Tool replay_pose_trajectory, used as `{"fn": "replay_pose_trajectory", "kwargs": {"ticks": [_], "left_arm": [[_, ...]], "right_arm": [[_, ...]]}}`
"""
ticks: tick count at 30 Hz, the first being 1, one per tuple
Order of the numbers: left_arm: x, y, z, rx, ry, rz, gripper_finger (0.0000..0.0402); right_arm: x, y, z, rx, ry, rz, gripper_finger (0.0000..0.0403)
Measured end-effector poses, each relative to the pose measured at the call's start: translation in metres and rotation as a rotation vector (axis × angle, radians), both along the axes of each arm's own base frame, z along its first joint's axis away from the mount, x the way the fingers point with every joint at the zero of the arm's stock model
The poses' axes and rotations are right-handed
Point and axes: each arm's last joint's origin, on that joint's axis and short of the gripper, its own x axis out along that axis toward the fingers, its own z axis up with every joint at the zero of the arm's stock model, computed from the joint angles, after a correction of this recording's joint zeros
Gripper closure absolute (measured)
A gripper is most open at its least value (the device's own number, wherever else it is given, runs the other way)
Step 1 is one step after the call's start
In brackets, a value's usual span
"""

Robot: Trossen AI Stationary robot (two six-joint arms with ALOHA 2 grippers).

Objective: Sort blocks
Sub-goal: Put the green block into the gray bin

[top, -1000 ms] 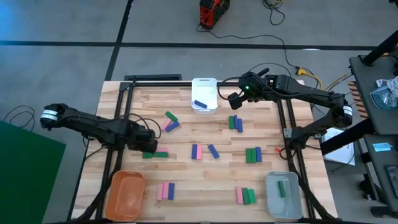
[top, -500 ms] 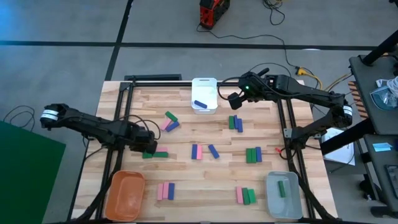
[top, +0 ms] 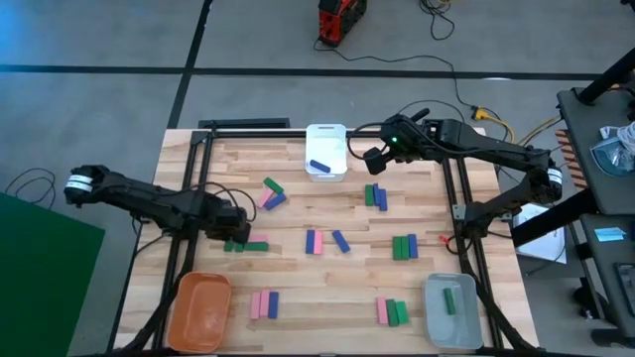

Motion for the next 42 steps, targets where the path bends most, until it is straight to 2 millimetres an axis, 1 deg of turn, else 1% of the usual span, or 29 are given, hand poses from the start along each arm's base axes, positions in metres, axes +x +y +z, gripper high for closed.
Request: {"fn": "replay_pose_trajectory", "kwargs": {"ticks": [3, 6, 9, 15, 17, 19, 25, 30, 42], "left_arm": [[0.001, 0.000, 0.005, -0.003, 0.002, 0.026, 0.0399], [0.003, 0.000, 0.007, 0.017, -0.007, 0.026, 0.0383], [0.002, 0.000, 0.005, 0.020, 0.005, 0.025, 0.0352], [0.002, -0.002, 0.005, 0.002, 0.003, 0.013, 0.0273], [0.002, -0.002, 0.004, 0.012, 0.008, 0.011, 0.0254], [0.003, -0.001, 0.003, 0.025, 0.014, 0.010, 0.0243], [0.004, -0.002, -0.002, 0.058, 0.045, -0.004, 0.0243], [0.005, -0.006, -0.005, 0.039, 0.071, -0.036, 0.0251], [0.009, -0.009, -0.012, 0.027, 0.102, -0.051, 0.0251]], "right_arm": [[0.000, 0.000, 0.000, 0.000, 0.000, 0.000, 0.0016], [0.000, 0.000, 0.000, -0.001, 0.001, 0.002, 0.0016], [0.000, 0.000, 0.000, -0.002, 0.002, 0.003, 0.0016], [0.000, 0.000, 0.000, -0.009, 0.009, 0.016, 0.0016], [0.000, 0.000, 0.000, -0.009, 0.009, 0.016, 0.0016], [0.000, 0.000, 0.000, -0.009, 0.009, 0.017, 0.0016], [0.000, 0.000, 0.000, -0.013, 0.013, 0.023, 0.0016], [0.000, 0.000, 0.000, -0.013, 0.013, 0.023, 0.0016], [0.000, 0.000, 0.000, -0.013, 0.013, 0.023, 0.0016]]}}
